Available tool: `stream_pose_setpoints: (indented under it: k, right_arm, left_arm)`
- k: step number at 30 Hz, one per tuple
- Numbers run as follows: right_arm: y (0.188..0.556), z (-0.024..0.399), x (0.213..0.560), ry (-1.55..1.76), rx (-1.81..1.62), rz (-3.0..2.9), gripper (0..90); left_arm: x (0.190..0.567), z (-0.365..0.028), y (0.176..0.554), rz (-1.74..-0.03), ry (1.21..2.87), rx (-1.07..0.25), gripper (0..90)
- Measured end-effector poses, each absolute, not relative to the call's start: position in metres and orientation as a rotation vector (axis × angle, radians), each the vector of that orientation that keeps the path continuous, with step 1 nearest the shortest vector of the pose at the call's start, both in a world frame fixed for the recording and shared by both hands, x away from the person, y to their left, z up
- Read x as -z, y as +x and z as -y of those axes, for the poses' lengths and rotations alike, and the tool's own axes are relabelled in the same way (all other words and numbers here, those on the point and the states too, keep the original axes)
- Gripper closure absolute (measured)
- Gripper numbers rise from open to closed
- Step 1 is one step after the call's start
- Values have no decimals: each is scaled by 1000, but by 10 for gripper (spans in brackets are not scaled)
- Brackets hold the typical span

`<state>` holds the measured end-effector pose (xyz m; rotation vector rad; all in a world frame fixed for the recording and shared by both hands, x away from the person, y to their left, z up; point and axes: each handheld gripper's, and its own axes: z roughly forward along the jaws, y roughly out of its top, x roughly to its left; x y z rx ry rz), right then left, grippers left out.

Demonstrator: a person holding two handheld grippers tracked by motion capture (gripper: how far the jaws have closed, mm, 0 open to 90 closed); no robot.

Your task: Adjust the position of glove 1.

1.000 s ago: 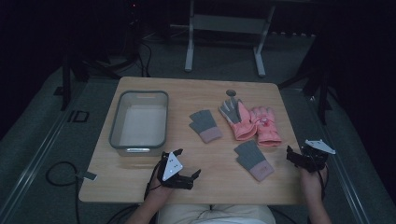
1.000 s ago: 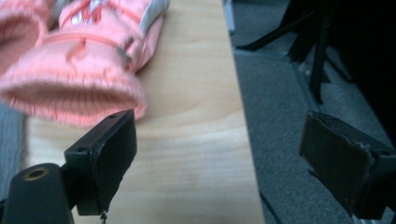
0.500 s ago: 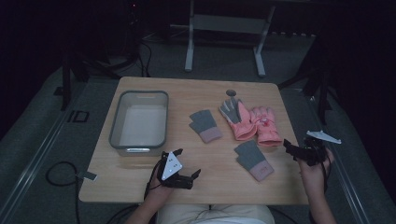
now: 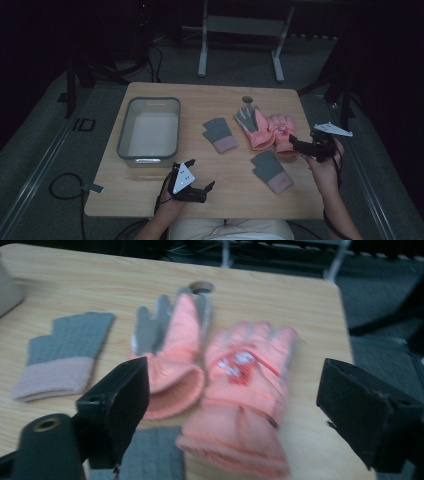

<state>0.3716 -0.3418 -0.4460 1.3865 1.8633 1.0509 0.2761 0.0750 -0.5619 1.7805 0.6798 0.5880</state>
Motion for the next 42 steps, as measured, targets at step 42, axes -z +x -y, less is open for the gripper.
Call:
stream_pose_setpoints:
  k: [42]
  right_arm:
    - [455, 168, 473, 1013, -1133, -2353, 439]
  left_arm:
    - [562, -77, 278, -699, 1757, -574, 12]
